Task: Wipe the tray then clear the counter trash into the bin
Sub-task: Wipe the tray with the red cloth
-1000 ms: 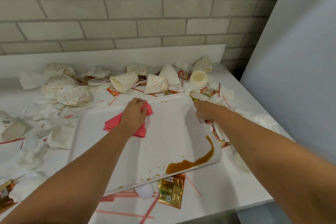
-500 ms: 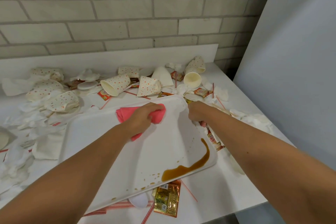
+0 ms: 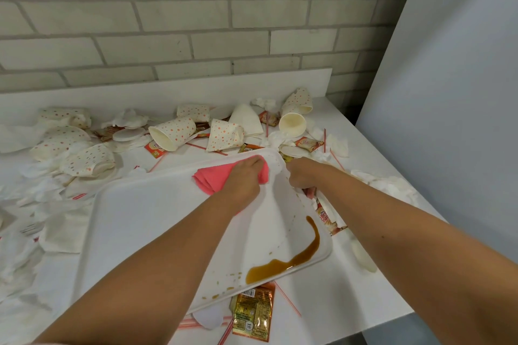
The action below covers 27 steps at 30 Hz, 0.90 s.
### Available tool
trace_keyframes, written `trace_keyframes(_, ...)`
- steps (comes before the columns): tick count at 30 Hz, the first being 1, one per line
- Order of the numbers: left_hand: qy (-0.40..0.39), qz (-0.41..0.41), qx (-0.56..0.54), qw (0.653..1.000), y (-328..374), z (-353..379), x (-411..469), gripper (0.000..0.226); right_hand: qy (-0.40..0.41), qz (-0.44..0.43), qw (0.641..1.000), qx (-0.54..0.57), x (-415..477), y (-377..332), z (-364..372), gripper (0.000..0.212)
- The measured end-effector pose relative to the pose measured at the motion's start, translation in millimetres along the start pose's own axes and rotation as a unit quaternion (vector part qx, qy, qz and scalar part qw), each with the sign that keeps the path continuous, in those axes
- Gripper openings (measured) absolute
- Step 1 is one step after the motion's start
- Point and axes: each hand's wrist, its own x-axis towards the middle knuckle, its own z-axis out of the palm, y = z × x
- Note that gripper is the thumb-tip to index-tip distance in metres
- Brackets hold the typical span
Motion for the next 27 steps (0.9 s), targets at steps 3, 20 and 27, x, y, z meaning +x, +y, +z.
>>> trace_keyframes(3, -0.036, 0.036, -0.013, 0.999, -5, -4, -13, 0.055, 0.011, -0.016, 0.999, 0.029, 0, 5, -1, 0.034)
trace_keyframes(20, -0.016, -0.007, -0.007, 1.0, 18, -3, 22, 0.05, 0.02, -0.023, 0.999, 0.008, 14, 12, 3, 0.033)
trace_keyframes(27, -0.106, 0.071, -0.005, 0.992, 12, -7, 8, 0.058, 0.008, -0.049, 0.998, 0.034, 14, 17, 2, 0.035)
